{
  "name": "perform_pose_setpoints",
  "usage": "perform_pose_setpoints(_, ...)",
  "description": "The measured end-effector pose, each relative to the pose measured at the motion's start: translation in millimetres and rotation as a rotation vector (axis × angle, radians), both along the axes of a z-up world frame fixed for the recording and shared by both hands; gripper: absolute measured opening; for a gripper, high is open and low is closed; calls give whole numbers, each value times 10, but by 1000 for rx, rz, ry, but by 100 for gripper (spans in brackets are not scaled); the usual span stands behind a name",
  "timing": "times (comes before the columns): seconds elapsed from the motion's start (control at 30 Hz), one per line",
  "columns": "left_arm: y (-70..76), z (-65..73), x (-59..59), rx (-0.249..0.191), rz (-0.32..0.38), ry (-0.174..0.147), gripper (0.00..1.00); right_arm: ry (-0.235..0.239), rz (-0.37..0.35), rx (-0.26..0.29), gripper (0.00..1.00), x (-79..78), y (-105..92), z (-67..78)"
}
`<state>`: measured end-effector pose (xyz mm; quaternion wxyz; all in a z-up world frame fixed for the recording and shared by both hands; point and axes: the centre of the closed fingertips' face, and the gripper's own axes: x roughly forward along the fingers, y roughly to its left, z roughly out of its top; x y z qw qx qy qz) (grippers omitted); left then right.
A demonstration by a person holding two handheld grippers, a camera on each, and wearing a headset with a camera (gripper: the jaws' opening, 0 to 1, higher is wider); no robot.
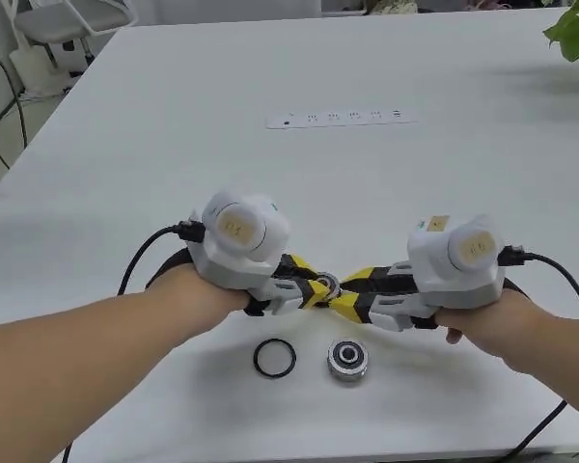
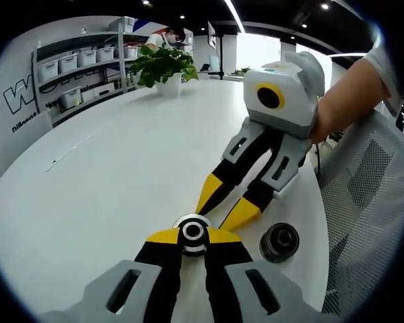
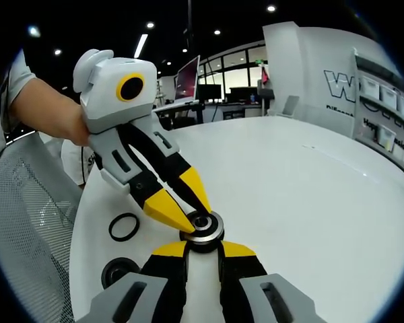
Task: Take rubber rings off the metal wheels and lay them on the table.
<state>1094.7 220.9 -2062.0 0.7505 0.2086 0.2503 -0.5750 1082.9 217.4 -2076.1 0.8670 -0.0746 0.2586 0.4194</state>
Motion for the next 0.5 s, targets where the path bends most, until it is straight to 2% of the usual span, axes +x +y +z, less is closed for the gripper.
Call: perform_pose_setpoints(0.5, 4, -3, 1, 0, 8, 3, 7, 28, -17, 24, 11, -14, 2, -7)
